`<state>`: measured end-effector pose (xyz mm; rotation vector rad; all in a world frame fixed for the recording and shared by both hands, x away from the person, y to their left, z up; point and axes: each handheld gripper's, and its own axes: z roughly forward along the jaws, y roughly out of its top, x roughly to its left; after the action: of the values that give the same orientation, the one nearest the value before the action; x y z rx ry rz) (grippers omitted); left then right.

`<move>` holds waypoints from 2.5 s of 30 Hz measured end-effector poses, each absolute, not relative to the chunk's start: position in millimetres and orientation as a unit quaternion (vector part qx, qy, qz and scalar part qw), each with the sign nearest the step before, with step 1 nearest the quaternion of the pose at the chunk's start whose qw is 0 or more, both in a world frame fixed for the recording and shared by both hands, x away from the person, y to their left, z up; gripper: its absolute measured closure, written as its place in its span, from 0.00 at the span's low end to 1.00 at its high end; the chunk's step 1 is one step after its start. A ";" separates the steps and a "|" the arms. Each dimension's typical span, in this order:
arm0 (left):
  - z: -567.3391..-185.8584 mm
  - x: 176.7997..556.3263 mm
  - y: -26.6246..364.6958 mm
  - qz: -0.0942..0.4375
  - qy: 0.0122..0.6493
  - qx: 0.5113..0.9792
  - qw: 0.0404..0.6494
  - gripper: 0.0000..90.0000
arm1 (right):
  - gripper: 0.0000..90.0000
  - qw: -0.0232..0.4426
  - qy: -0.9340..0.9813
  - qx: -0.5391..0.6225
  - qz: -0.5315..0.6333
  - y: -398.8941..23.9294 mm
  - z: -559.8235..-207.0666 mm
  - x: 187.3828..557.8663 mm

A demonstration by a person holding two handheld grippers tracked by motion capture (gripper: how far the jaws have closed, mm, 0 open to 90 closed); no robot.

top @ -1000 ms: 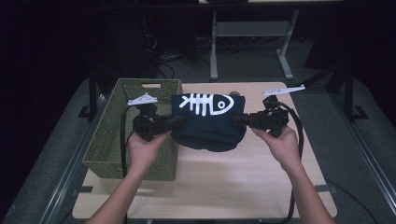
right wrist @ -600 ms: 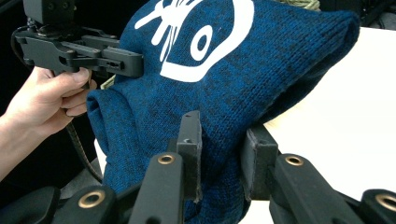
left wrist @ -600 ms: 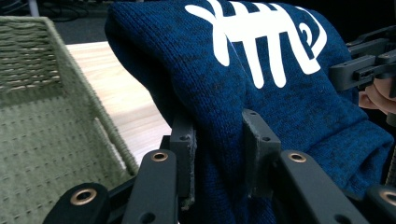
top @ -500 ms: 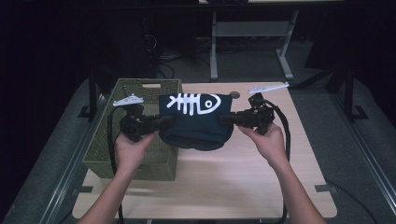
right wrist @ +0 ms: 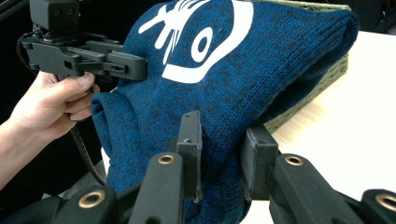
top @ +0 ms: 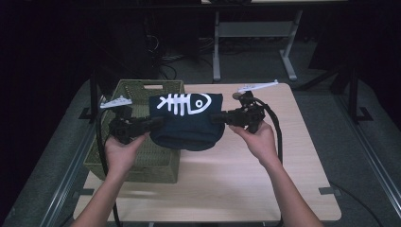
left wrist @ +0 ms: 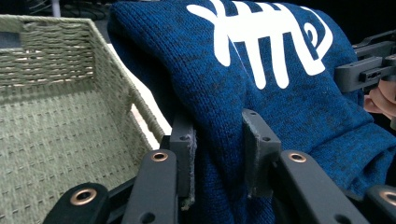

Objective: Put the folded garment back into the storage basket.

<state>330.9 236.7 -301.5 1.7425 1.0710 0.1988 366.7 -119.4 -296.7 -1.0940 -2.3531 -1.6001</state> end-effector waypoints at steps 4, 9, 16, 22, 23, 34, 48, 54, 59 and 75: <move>-301.3 330.8 241.9 0.086 0.451 0.723 0.516 0.76 | 0.80 0.047 -0.773 -0.356 -0.524 -113.2 -296.3 367.8; -302.0 331.0 245.6 0.090 0.453 0.724 0.513 0.76 | 0.80 0.044 -0.774 -0.353 -0.523 -108.6 -296.2 369.7; -301.6 331.5 251.4 0.090 0.460 0.720 0.512 0.76 | 0.80 0.045 -0.775 -0.353 -0.522 -101.3 -296.5 372.0; -301.0 332.8 259.6 0.094 0.465 0.719 0.508 0.76 | 0.80 0.046 -0.776 -0.351 -0.521 -92.2 -294.8 374.2; -301.0 332.9 261.5 0.096 0.467 0.717 0.509 0.76 | 0.80 0.048 -0.777 -0.352 -0.520 -90.6 -294.9 375.0; -302.3 332.5 278.9 0.104 0.482 0.710 0.502 0.76 | 0.80 0.056 -0.777 -0.345 -0.523 -70.5 -297.0 379.5; -304.1 331.3 301.7 0.113 0.499 0.701 0.496 0.75 | 0.80 0.061 -0.783 -0.335 -0.521 -42.4 -298.2 384.1; -305.3 331.4 309.3 0.117 0.506 0.698 0.492 0.75 | 0.80 0.065 -0.784 -0.334 -0.520 -33.2 -300.7 386.5; -307.1 331.1 316.2 0.118 0.513 0.696 0.489 0.75 | 0.80 0.067 -0.784 -0.332 -0.520 -24.8 -302.9 387.5; -315.3 330.0 339.0 0.126 0.536 0.684 0.479 0.74 | 0.80 0.075 -0.786 -0.330 -0.517 4.0 -314.1 392.2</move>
<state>330.0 339.0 -315.3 1.6700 1.3080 0.3084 392.2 4.0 -314.1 -0.9901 -2.3584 -1.5513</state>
